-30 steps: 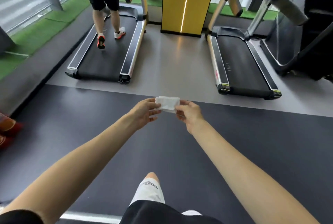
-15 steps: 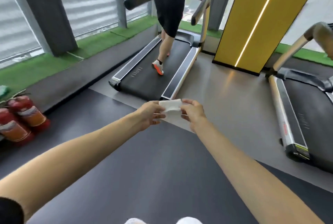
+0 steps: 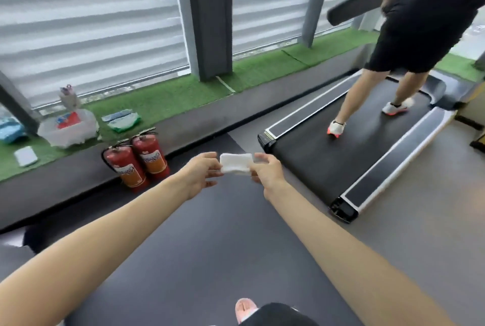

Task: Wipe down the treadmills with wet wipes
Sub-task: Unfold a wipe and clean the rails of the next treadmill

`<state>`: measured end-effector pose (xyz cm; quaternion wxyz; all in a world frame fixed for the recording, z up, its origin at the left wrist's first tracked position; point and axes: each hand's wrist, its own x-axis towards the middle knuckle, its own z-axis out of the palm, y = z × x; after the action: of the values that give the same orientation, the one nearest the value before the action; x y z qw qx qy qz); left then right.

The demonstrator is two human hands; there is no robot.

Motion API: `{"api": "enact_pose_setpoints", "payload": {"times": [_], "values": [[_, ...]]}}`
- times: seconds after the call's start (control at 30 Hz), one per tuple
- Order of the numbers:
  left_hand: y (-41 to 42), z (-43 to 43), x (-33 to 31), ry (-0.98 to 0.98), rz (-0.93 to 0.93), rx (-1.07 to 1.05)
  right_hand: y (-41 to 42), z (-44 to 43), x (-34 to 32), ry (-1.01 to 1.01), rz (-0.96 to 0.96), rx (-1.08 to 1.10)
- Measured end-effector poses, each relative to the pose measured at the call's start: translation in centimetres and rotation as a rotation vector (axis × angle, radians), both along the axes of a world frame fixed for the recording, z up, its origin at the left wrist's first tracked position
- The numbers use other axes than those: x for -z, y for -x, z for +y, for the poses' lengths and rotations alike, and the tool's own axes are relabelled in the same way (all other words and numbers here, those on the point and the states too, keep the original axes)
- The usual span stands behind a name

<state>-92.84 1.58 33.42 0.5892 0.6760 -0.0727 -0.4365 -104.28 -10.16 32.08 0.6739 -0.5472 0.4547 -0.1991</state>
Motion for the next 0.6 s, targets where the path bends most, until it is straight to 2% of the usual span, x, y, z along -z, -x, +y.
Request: {"api": "enact_pose_setpoints", "payload": {"times": [0.2,0.33,0.6], "values": [[-15.8,5.1,0.4,-0.005,0.05,-0.314,-19.5,2.4,-0.2,-0.035,0.027,-0.305],[-25.5,8.8,1.6,-0.011,0.082,-0.444,-31.3,5.5,0.7,-0.034,0.028,-0.416],[-46.2,15.9,2.6,-0.03,0.11,-0.542,-53.5,12.1,2.9,-0.044,0.071,-0.529]]}}
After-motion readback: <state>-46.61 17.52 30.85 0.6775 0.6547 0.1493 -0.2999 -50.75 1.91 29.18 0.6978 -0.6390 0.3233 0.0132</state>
